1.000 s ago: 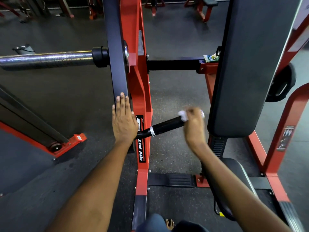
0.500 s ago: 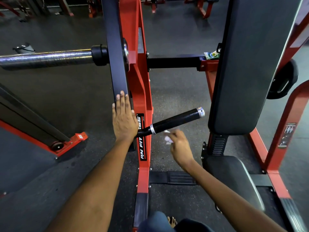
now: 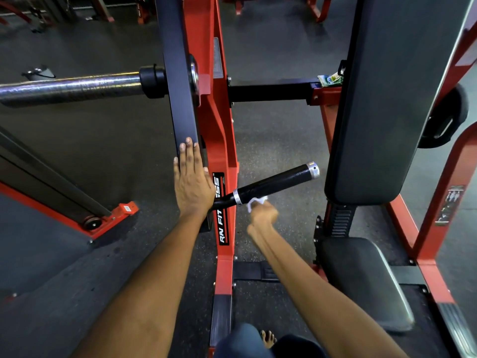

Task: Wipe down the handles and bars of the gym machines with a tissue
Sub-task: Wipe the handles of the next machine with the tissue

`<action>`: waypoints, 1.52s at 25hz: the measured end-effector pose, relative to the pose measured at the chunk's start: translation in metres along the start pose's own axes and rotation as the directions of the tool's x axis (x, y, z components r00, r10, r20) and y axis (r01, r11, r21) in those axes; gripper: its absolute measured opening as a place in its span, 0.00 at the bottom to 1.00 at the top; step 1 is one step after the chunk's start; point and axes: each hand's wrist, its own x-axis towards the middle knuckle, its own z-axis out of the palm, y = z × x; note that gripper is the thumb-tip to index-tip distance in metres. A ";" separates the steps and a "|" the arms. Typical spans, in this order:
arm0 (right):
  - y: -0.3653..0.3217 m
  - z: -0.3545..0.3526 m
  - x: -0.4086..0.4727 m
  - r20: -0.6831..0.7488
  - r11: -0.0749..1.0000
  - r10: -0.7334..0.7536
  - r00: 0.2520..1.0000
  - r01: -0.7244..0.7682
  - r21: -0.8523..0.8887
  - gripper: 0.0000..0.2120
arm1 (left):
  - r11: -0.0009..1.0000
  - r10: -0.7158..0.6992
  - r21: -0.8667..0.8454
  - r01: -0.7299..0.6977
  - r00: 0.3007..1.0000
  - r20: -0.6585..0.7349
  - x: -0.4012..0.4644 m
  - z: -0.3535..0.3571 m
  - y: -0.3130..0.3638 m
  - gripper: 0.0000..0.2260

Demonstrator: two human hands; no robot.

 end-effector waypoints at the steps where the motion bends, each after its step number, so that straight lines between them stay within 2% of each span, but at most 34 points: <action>1: 0.009 0.004 -0.005 0.004 0.999 -0.034 0.999 0.034 0.021 0.09 | 1.000 0.000 -0.005 0.000 1.000 -0.001 0.000 0.000 0.000 0.27; 3: 0.017 0.000 -0.014 0.015 0.986 -0.096 0.995 0.097 -0.133 0.10 | 1.000 0.002 -0.006 -0.002 1.000 -0.005 0.000 -0.001 0.001 0.27; 5: 0.011 -0.015 -0.021 0.118 0.964 -0.116 0.986 0.140 -0.227 0.08 | 1.000 0.002 -0.009 -0.002 1.000 -0.014 0.001 0.000 0.001 0.27; 7: -0.013 -0.040 -0.030 0.186 0.900 -0.283 0.941 0.328 -0.288 0.09 | 1.000 0.001 -0.018 -0.002 1.000 -0.007 0.002 0.000 -0.001 0.27; 8: -0.030 -0.052 -0.030 0.162 0.802 -0.474 0.865 0.500 -0.325 0.09 | 1.000 0.002 -0.015 -0.002 1.000 -0.007 0.002 0.000 -0.001 0.27; 9: -0.048 -0.064 -0.026 0.134 0.625 -0.678 0.723 0.663 -0.412 0.11 | 1.000 0.004 -0.011 -0.004 1.000 -0.009 0.002 0.000 -0.002 0.27; 10: -0.068 -0.071 -0.021 0.125 0.461 -0.805 0.580 0.745 -0.483 0.12 | 1.000 0.006 -0.010 -0.006 1.000 -0.009 0.002 0.000 -0.001 0.27; 11: -0.083 -0.077 -0.013 0.129 0.349 -0.863 0.488 0.762 -0.546 0.11 | 1.000 0.008 -0.013 -0.008 1.000 -0.007 0.002 0.000 0.000 0.27; 12: -0.091 -0.081 -0.005 0.152 0.298 -0.879 0.452 0.770 -0.564 0.08 | 1.000 0.008 -0.015 -0.009 1.000 -0.005 0.002 -0.001 0.000 0.26; 14: -0.084 -0.075 0.005 0.282 0.191 -0.861 0.424 0.782 -0.593 0.05 | 1.000 0.009 -0.013 -0.009 1.000 -0.008 0.001 -0.001 0.000 0.26; 17: -0.028 -0.049 0.011 0.598 -0.141 -0.747 0.290 0.811 -0.568 0.06 | 0.999 0.009 -0.034 -0.009 1.000 -0.012 0.002 -0.001 -0.001 0.27; 18: -0.016 -0.042 0.011 0.696 -0.281 -0.685 0.215 0.804 -0.524 0.07 | 0.999 0.010 -0.033 -0.010 1.000 -0.013 0.002 -0.001 -0.001 0.27; 19: -0.017 -0.041 0.014 0.742 -0.321 -0.646 0.177 0.819 -0.475 0.08 | 1.000 0.011 -0.028 -0.011 1.000 -0.012 0.001 -0.001 -0.001 0.27; 20: -0.030 -0.043 0.011 0.742 -0.312 -0.647 0.177 0.826 -0.470 0.10 | 1.000 0.011 -0.024 -0.011 1.000 -0.006 0.001 -0.001 -0.001 0.26; 21: -0.047 -0.049 0.013 0.682 -0.282 -0.708 0.181 0.813 -0.509 0.12 | 1.000 0.009 -0.023 -0.009 1.000 -0.003 0.001 0.000 -0.001 0.26; 23: -0.080 -0.072 0.019 0.460 -0.131 -0.851 0.253 0.746 -0.653 0.12 | 1.000 0.004 -0.020 -0.004 1.000 -0.009 0.001 0.000 -0.002 0.26; 24: -0.088 -0.084 0.027 0.390 -0.114 -0.887 0.247 0.701 -0.704 0.14 | 1.000 0.003 -0.017 -0.003 1.000 -0.010 0.001 0.000 -0.002 0.26; 25: -0.086 -0.090 0.034 0.414 -0.184 -0.887 0.205 0.666 -0.723 0.19 | 1.000 0.005 -0.014 -0.005 1.000 -0.010 0.001 0.001 -0.002 0.26; 27: -0.064 -0.081 0.046 0.555 -0.342 -0.818 0.149 0.651 -0.678 0.26 | 1.000 0.011 -0.014 -0.011 1.000 -0.015 0.001 0.001 -0.002 0.26; 29: -0.034 -0.057 0.046 0.618 -0.370 -0.775 0.132 0.699 -0.613 0.29 | 1.000 0.012 -0.026 -0.013 1.000 -0.017 0.002 0.001 -0.001 0.26; 30: -0.019 -0.044 0.040 0.658 -0.404 -0.744 0.117 0.706 -0.582 0.30 | 0.999 0.013 -0.030 -0.014 1.000 -0.017 0.001 0.000 -0.001 0.26; 32: 0.001 -0.027 0.035 0.740 -0.510 -0.671 0.039 0.700 -0.500 0.26 | 0.999 0.017 -0.031 -0.017 0.999 -0.028 0.000 0.000 -0.001 0.26; 35: 0.009 -0.023 0.036 0.854 -0.622 -0.519 0.022 0.676 -0.395 0.27 | 0.999 0.013 -0.034 -0.015 0.999 -0.033 0.001 0.000 0.000 0.27; 37: 0.019 -0.037 0.049 0.920 -0.744 -0.379 -0.099 0.624 -0.239 0.27 | 0.999 0.013 -0.040 -0.015 0.999 -0.037 0.001 0.000 0.001 0.27; 38: 0.026 -0.050 0.058 0.936 -0.779 -0.327 -0.129 0.598 -0.190 0.27 | 0.999 0.011 -0.043 -0.013 0.999 -0.037 0.001 -0.001 0.001 0.27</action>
